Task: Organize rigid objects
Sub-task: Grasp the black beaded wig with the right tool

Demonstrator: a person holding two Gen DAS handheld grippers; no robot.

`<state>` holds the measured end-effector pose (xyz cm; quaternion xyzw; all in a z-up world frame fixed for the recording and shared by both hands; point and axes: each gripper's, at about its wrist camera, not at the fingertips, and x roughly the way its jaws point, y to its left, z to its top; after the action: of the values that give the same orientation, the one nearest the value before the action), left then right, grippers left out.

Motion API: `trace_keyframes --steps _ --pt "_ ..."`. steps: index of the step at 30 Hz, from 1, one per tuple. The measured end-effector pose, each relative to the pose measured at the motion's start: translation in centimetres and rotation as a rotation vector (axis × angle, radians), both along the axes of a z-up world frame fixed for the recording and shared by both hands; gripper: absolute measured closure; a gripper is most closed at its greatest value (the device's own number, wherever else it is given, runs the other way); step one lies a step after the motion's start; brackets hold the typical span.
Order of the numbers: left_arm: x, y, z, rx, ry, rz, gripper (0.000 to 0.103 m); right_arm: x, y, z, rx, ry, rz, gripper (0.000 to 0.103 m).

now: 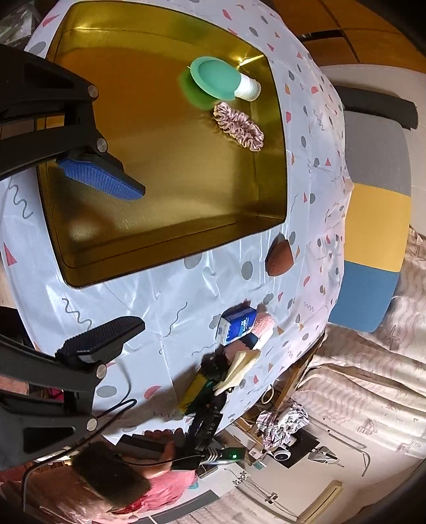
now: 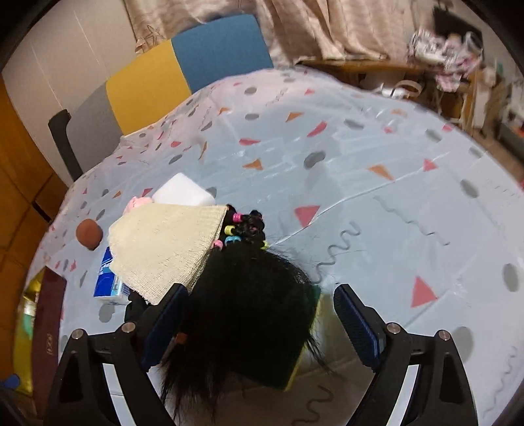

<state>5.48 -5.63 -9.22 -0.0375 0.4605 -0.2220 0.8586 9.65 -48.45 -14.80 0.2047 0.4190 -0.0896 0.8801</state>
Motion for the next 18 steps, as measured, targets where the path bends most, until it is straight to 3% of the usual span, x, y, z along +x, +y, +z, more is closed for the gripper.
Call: trace_keyframes --steps 6,8,10,15,18 --pt "0.1 -1.3 0.1 0.012 0.003 -0.021 0.028 -1.8 4.7 -0.3 0.248 -0.042 0.203 0.010" --pt "0.2 -1.8 0.0 0.011 0.008 -0.031 0.028 -3.1 7.1 -0.3 0.277 -0.048 0.272 0.010" --pt "0.2 -2.3 -0.1 0.017 0.012 -0.044 0.028 -4.4 8.5 0.0 0.246 -0.068 0.283 0.010" --pt "0.2 -2.8 -0.1 0.027 0.012 -0.055 0.028 -5.8 6.6 2.5 0.057 -0.159 0.041 0.010" --pt "0.2 -2.8 -0.1 0.023 0.014 -0.046 0.028 -3.8 4.9 3.0 -0.009 -0.112 -0.045 0.010"
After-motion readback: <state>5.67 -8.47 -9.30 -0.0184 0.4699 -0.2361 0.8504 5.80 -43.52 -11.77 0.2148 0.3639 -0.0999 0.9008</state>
